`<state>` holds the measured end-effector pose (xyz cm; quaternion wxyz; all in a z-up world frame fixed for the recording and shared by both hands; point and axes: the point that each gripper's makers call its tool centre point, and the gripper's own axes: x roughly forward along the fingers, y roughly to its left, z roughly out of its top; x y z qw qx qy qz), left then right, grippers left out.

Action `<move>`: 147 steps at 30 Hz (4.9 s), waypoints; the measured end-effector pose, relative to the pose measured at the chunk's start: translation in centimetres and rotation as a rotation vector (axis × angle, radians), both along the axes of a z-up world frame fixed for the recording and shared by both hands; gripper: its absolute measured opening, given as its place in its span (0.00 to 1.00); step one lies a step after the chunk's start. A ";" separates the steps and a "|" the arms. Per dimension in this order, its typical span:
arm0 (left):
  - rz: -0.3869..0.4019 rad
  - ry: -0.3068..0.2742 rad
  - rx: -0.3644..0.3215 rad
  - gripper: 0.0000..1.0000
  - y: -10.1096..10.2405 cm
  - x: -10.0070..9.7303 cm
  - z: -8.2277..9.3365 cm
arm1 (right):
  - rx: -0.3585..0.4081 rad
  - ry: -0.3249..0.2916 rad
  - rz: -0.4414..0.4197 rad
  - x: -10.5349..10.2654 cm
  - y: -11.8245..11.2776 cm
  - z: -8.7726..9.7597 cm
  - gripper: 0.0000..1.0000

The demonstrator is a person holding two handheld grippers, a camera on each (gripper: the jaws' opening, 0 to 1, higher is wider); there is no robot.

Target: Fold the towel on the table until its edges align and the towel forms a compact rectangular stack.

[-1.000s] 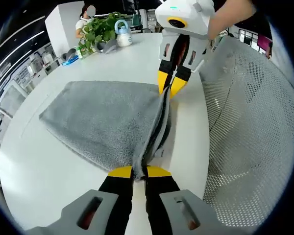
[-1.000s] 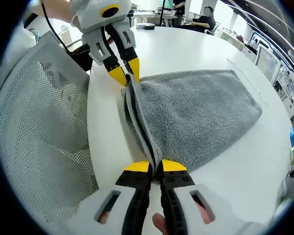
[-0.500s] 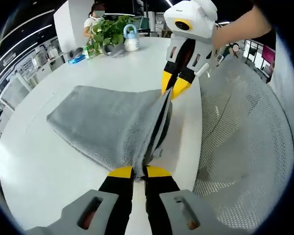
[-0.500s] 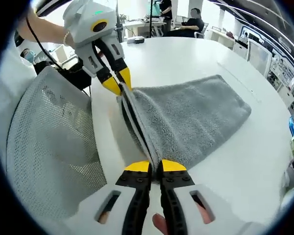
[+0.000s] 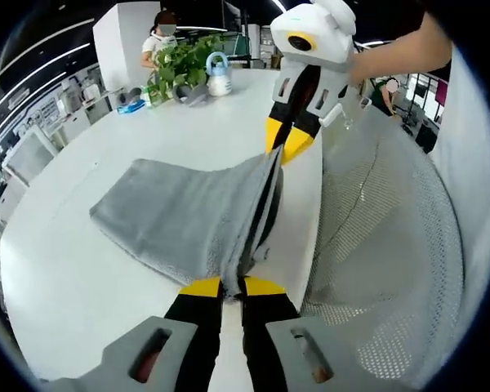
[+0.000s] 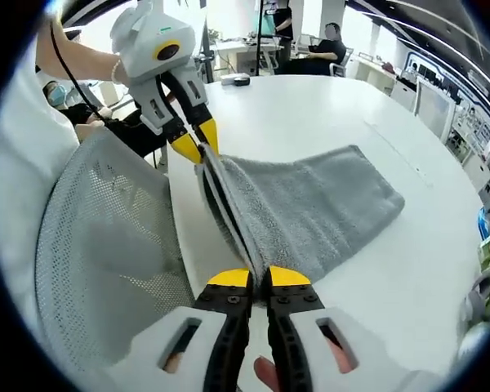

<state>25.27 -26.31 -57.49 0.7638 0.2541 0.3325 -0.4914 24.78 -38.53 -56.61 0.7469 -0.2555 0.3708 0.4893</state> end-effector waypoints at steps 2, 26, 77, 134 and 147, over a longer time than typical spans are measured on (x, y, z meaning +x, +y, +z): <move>0.001 0.000 -0.003 0.08 0.0 -0.2 0.3 | 0.002 0.001 0.003 -0.1 0.0 0.3 0.03; -0.014 -0.022 -0.007 0.08 -0.1 -0.1 4.2 | 0.033 0.002 0.001 -0.1 -0.2 3.6 0.03; 0.068 -0.079 -0.044 0.08 -0.2 6.2 9.7 | 0.073 -0.116 -0.039 7.5 -0.2 8.9 0.03; 0.247 -0.044 -0.081 0.08 -0.6 16.3 7.8 | 0.081 -0.173 -0.195 17.5 -0.5 7.3 0.03; 0.264 -0.028 -0.082 0.08 -0.3 18.1 6.4 | 0.074 -0.157 -0.202 19.6 -0.2 6.1 0.03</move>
